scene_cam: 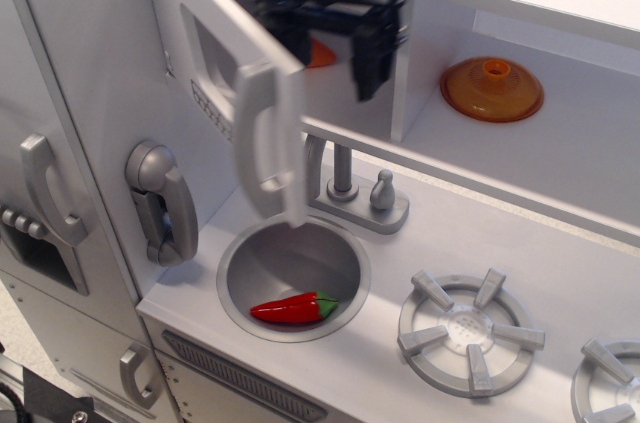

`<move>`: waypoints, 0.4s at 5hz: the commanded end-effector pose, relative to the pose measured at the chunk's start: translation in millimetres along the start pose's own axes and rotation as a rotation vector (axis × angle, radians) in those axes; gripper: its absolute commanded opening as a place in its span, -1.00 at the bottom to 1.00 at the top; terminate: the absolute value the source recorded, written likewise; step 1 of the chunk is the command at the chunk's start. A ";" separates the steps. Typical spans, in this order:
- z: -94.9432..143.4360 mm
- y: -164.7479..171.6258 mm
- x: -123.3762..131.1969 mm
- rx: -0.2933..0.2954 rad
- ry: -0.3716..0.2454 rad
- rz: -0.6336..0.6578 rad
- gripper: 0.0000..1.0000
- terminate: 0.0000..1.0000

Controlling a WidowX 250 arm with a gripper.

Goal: Open microwave

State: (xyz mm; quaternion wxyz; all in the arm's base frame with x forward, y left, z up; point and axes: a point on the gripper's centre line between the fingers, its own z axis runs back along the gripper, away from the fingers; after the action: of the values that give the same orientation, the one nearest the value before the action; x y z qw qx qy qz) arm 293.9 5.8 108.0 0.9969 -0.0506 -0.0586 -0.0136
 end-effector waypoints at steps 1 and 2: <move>10.4 23.7 -42.1 0.057 -0.042 -0.094 1.00 -1.00; 12.9 34.9 -49.8 0.062 -0.040 -0.101 1.00 -1.00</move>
State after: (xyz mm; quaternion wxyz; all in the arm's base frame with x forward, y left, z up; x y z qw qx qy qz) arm 245.9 40.9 94.1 0.9961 -0.0234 -0.0616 -0.0591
